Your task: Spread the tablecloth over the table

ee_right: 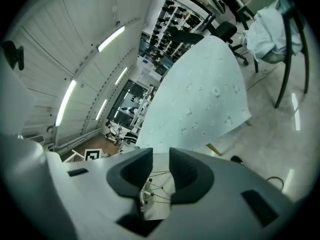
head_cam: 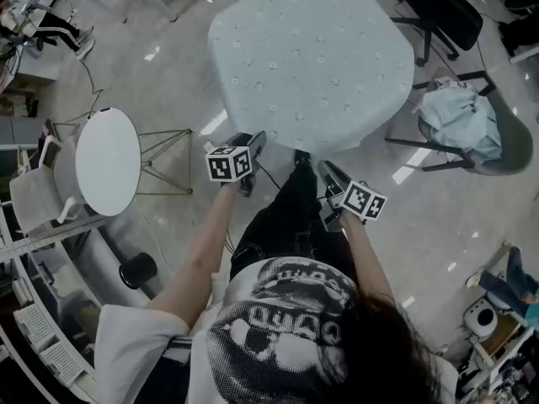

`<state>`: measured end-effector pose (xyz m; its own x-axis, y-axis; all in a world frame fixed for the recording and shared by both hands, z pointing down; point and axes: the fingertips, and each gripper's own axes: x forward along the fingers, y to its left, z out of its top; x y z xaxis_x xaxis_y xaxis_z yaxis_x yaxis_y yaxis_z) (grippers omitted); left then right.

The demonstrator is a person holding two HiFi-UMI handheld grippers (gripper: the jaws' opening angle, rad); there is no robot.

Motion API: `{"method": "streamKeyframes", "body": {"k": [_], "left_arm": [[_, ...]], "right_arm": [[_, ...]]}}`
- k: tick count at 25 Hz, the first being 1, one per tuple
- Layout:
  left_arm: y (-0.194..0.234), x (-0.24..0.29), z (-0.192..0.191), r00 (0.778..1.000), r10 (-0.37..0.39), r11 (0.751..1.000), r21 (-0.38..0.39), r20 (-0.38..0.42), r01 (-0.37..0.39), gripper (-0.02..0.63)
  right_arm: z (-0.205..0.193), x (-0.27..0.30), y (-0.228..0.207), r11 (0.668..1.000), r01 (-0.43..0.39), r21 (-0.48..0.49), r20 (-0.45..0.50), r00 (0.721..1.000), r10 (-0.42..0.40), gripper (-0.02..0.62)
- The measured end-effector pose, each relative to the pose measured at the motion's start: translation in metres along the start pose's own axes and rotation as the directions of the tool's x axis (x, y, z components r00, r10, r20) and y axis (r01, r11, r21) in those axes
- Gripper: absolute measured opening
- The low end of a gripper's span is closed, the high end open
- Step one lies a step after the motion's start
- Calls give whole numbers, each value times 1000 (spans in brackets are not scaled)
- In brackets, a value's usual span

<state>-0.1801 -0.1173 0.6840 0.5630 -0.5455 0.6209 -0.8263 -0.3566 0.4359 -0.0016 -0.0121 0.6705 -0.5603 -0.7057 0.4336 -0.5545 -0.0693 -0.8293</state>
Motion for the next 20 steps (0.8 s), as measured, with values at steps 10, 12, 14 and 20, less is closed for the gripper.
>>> {"method": "streamKeyframes", "body": {"k": [10,12,14,20], "left_arm": [[-61,-41,-15,995,-85,990,115,43,80,156],[-81,-49,-14,991,-120,983,146,56,111,156],[-100,-57,-12,985,-157,974,174,66,144,156],[-154,-80,-9,964,-260,931,279,48,237,156]], "right_arm": [[14,-50,27,992,-59,-108,111,991,71,89],[15,-61,37,988,-79,-134,129,987,97,89],[17,-73,47,981,-90,-169,147,982,115,89],[23,-103,74,946,-59,-318,189,974,124,90]]}}
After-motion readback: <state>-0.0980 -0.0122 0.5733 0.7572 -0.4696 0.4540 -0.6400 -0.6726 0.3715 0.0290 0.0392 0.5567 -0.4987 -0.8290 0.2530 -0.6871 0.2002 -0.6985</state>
